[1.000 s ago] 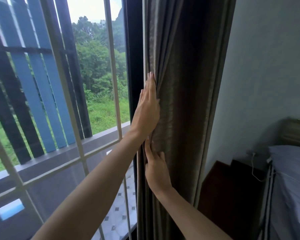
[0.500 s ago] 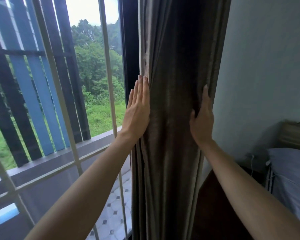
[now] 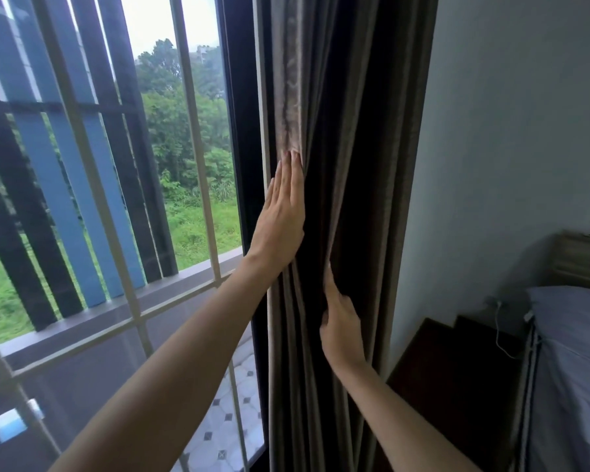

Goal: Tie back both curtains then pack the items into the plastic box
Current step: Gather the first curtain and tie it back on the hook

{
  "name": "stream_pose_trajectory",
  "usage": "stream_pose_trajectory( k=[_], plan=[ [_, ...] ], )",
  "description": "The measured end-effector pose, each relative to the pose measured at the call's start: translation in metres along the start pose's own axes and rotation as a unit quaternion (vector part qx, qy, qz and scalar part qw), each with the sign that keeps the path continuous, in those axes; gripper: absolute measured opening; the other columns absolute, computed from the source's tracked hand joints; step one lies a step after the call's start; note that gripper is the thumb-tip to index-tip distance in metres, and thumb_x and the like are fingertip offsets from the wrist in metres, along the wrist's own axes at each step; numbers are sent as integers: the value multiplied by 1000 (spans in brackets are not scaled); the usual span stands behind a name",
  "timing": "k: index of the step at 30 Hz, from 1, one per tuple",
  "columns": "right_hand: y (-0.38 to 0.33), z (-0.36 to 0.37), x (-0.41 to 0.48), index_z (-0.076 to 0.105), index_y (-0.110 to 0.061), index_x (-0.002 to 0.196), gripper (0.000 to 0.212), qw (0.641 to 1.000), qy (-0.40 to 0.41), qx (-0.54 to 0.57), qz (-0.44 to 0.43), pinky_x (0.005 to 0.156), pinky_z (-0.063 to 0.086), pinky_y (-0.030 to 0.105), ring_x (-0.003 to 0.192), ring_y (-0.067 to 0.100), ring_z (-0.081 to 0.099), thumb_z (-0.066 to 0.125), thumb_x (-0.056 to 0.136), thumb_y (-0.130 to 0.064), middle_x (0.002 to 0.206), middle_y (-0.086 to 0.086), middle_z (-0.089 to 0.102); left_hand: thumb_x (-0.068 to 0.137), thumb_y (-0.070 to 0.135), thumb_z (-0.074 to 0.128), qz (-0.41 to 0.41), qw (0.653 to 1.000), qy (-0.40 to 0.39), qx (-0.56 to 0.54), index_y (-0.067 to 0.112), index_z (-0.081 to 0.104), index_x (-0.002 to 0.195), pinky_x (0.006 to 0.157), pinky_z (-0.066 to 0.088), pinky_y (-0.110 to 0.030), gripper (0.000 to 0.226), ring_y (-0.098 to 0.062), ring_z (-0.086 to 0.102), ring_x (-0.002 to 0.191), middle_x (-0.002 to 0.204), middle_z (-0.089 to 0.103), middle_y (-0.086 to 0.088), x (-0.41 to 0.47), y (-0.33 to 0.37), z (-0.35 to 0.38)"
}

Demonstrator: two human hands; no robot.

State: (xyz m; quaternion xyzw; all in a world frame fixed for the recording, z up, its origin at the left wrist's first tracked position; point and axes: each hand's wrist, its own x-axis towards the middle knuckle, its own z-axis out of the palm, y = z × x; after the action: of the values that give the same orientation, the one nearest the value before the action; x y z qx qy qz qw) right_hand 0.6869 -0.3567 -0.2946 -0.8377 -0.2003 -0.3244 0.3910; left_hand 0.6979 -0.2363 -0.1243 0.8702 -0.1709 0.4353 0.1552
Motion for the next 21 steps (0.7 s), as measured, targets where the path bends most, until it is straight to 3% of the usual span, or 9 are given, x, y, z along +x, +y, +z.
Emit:
stream_pose_trajectory(
  k=[4, 8, 16, 19, 21],
  plan=[
    [5, 12, -15, 9, -44, 152, 87, 999, -8, -31, 4, 91, 54, 29, 110, 14, 54, 51, 92, 4, 151, -12, 39, 64, -27, 25, 1, 1000, -13, -14, 2, -10, 150, 122, 8, -39, 98, -22, -12, 148, 160, -11, -17, 1, 6, 0],
    [1, 17, -12, 17, -35, 151, 87, 999, 1, -43, 4, 84, 56, 31, 103, 16, 56, 56, 86, 9, 151, -7, 40, 65, -29, 24, 9, 998, -10, -57, 2, -10, 149, 122, 6, -39, 96, -21, -13, 148, 159, -12, -17, -2, 13, -2],
    [-8, 30, -36, 8, -41, 153, 88, 998, -41, -55, 16, 97, 51, 35, 125, 19, 49, 45, 90, 6, 157, -15, 25, 70, -28, 24, -10, 993, -5, -117, 3, -8, 150, 122, 6, -39, 92, -18, -12, 148, 160, -10, -15, -1, 5, -3],
    [-12, 33, -36, 10, -39, 153, 87, 997, -45, -62, 13, 98, 50, 36, 126, 20, 48, 47, 88, 7, 157, -14, 27, 98, 2, 29, 2, 988, -7, -152, 4, -7, 151, 122, 8, -40, 64, -15, -9, 148, 161, -8, -11, 2, 5, -1],
    [-17, 33, -33, 9, -39, 153, 86, 995, -72, -65, 5, 102, 47, 36, 130, 20, 45, 46, 89, 6, 158, -14, 24, 103, 30, 35, 7, 990, -2, -142, 4, -8, 151, 122, 7, -37, 69, -17, -7, 149, 160, -10, -8, 5, 7, 0]
  ],
)
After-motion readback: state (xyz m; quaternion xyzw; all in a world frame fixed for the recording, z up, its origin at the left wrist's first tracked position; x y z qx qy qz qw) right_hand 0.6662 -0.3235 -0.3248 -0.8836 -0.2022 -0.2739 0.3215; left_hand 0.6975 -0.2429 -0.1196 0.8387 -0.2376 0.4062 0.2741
